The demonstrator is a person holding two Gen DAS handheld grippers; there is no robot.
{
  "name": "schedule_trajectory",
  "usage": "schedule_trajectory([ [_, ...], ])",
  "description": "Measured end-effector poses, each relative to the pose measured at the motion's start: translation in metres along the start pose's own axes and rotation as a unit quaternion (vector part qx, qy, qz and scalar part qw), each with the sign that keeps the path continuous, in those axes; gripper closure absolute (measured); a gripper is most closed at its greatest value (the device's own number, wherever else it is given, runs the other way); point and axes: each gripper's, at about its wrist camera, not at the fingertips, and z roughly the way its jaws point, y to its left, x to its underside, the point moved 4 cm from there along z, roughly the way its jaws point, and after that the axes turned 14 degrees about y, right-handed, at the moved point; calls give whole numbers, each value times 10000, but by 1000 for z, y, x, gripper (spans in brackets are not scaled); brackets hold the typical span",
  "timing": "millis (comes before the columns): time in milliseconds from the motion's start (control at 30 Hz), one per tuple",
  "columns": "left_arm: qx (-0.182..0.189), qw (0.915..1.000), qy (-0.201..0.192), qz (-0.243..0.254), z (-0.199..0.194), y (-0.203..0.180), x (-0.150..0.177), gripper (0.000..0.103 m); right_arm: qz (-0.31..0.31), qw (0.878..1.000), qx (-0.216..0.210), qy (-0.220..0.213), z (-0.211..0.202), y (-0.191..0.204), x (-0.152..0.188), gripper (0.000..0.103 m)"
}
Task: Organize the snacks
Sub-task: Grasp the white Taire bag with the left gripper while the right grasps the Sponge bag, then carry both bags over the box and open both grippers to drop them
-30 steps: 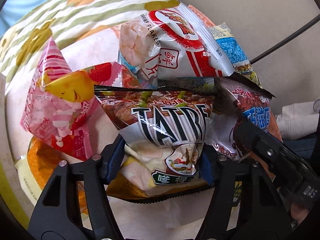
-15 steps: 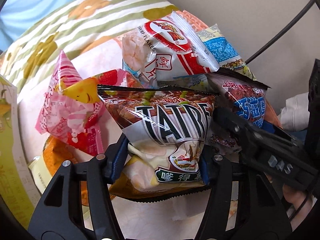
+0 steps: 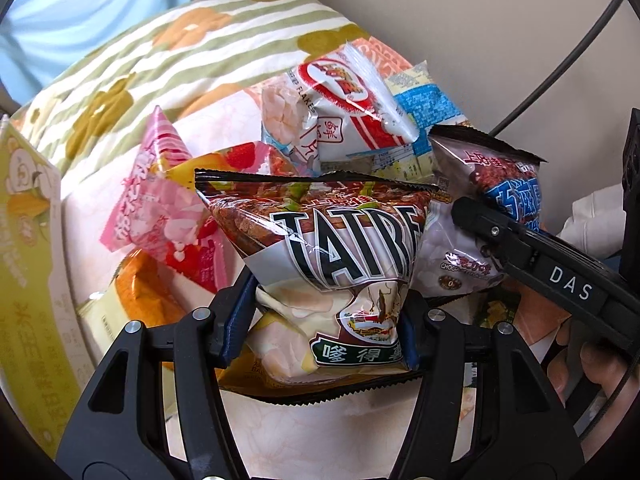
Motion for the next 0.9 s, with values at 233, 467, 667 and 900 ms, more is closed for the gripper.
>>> schedule_trajectory([
  [233,14,9994,-276,-199,-33,-6,9,48,-248,9996,-134,-34,-25,5,5,46],
  [467,-141,9941,-836,-675,-88,4,23,48,-875,9955,-304,-219,-64,28,-2,46],
  [667,-344,9846,-1227,-1193,-135,30,39,48,-1742,9827,-473,-415,-95,64,-8,46],
  [900,-590,9682,-1670,-1765,-186,84,68,48,-2689,9570,-989,-459,-114,127,-2,46],
])
